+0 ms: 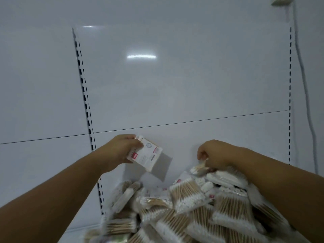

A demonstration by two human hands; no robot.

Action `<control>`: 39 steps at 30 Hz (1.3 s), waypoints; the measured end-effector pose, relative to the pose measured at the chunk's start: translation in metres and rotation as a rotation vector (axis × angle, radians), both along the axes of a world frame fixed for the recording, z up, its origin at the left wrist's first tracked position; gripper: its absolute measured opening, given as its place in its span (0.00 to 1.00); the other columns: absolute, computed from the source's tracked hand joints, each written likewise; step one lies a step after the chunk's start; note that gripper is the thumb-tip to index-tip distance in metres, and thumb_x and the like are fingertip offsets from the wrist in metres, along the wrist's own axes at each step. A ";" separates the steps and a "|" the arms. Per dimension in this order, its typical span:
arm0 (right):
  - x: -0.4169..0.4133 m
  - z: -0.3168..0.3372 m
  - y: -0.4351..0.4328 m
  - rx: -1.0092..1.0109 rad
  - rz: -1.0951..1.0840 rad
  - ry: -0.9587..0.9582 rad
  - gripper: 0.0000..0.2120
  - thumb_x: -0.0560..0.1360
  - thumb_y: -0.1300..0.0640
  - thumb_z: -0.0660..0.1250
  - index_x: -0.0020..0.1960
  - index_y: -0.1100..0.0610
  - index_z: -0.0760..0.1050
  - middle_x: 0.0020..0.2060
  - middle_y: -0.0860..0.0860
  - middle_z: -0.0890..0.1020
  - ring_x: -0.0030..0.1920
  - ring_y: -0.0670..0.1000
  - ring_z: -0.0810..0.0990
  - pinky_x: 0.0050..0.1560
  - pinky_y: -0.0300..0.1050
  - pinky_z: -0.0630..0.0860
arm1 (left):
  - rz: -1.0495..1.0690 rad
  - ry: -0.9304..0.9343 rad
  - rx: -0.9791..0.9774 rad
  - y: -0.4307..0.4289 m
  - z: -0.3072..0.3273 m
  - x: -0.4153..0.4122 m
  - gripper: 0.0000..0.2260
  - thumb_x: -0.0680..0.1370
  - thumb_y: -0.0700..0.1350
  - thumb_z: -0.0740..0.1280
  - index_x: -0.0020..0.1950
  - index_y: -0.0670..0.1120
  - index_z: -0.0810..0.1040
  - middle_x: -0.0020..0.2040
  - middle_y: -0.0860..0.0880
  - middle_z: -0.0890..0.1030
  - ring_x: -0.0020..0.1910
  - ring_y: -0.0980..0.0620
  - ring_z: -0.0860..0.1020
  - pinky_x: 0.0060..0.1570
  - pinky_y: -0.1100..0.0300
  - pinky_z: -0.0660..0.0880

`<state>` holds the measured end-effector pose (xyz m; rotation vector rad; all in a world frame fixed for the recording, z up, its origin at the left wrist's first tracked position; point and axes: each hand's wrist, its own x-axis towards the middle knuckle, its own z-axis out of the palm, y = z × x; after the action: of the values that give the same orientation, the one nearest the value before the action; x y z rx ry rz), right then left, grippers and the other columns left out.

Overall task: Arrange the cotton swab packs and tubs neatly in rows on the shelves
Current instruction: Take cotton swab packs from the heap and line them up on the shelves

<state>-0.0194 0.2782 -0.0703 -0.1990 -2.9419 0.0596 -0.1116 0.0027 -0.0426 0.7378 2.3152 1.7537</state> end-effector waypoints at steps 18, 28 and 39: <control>0.051 0.028 -0.039 -0.949 0.231 0.272 0.05 0.77 0.58 0.67 0.52 0.58 0.78 0.39 0.58 0.83 0.37 0.52 0.79 0.35 0.40 0.77 | -0.360 -0.001 -0.146 0.039 0.007 0.032 0.10 0.82 0.47 0.61 0.59 0.49 0.79 0.44 0.45 0.84 0.41 0.48 0.83 0.36 0.53 0.81; 0.078 0.035 -0.022 -0.923 0.091 0.463 0.10 0.78 0.53 0.65 0.44 0.60 0.77 0.40 0.54 0.83 0.36 0.50 0.82 0.38 0.43 0.81 | -0.461 0.070 -0.087 0.077 0.007 0.039 0.17 0.73 0.40 0.72 0.61 0.46 0.77 0.47 0.46 0.85 0.44 0.47 0.84 0.40 0.52 0.82; 0.115 0.003 0.063 -0.530 -0.308 0.288 0.12 0.75 0.46 0.69 0.47 0.56 0.80 0.43 0.49 0.82 0.42 0.48 0.79 0.43 0.42 0.76 | -0.389 0.051 -0.025 0.072 0.003 0.018 0.21 0.67 0.42 0.74 0.60 0.45 0.77 0.43 0.46 0.86 0.38 0.48 0.84 0.32 0.56 0.80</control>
<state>0.0951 0.3408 -0.0677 -0.6520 -2.5152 0.7542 -0.0932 0.0743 -0.0391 1.1487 2.0416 1.5447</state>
